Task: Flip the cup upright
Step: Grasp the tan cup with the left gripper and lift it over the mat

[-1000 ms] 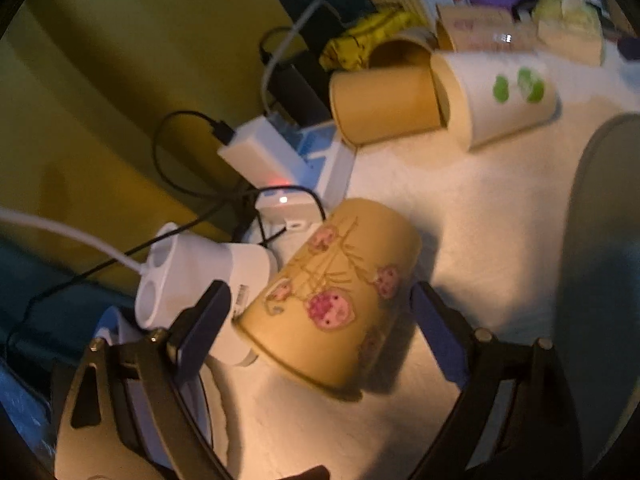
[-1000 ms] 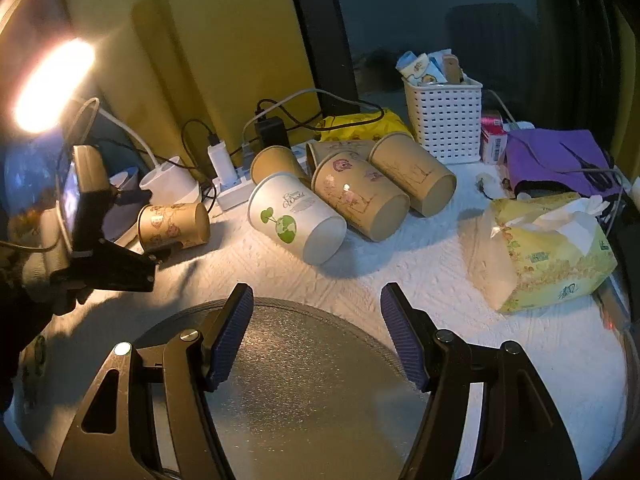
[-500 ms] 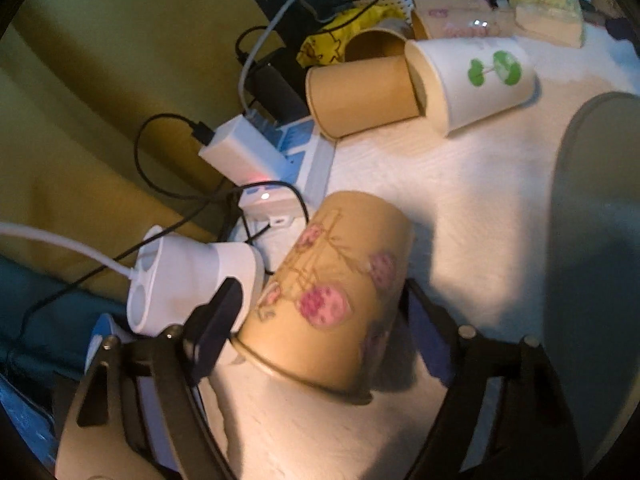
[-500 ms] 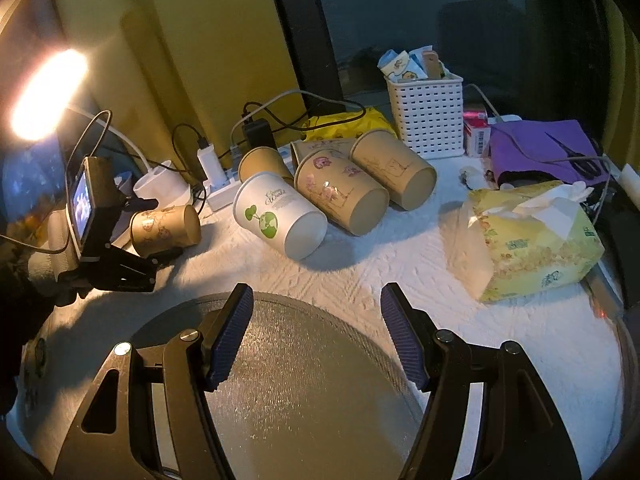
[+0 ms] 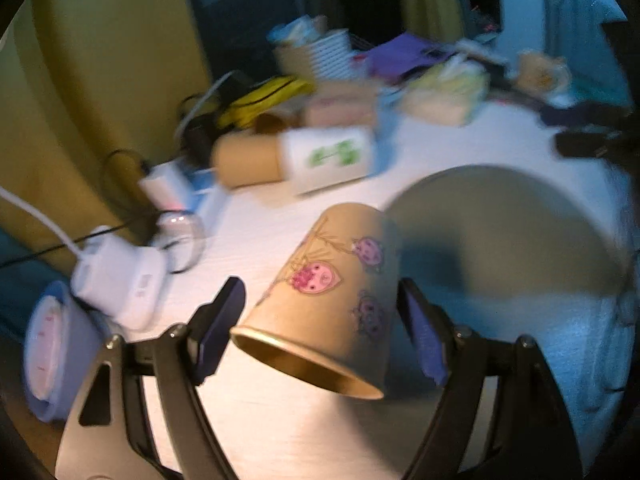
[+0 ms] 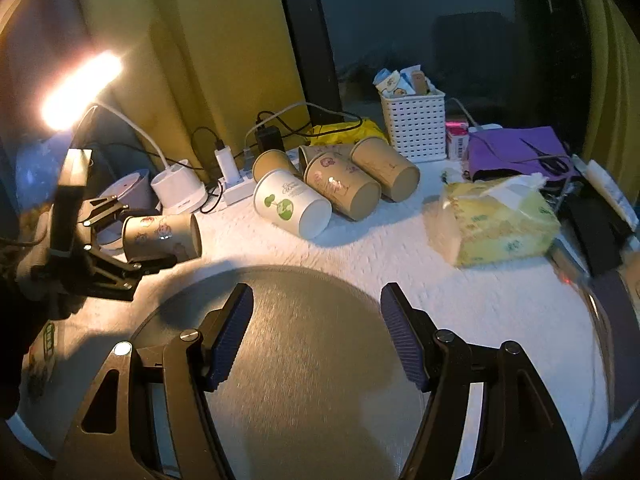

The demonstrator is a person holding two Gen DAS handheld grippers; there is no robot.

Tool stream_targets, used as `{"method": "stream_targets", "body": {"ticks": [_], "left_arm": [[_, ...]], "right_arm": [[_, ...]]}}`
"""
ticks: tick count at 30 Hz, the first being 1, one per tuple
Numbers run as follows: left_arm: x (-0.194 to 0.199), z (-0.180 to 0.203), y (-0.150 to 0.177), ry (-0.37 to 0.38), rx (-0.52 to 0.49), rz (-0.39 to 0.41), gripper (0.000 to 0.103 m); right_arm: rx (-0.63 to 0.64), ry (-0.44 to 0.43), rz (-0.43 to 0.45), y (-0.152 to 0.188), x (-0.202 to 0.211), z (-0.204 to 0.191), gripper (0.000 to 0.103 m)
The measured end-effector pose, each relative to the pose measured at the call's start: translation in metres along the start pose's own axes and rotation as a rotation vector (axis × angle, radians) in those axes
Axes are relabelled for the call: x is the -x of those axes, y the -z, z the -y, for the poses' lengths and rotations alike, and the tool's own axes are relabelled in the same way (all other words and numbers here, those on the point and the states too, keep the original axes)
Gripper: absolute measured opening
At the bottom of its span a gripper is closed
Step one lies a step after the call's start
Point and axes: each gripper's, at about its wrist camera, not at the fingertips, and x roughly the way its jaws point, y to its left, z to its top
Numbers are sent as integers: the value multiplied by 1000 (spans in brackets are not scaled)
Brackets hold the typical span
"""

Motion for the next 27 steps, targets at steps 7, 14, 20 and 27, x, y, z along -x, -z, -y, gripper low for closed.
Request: {"method": "stream_targets", "body": {"ticks": [7,14,20,27], "left_arm": [[14,79,0,251,28,43,78],[12,147,-10,351,-3,42,78],[-8,165,-6,360,-15,14,78],[-6,157,-2,389,38,9,79]], "right_arm": [[-12,26,25,30,45,-4,70],[-39,89,15,63,72,12,70],[-66,91,-19,83,61,30,70],[-33,77,-64,91,39,30,70]]}}
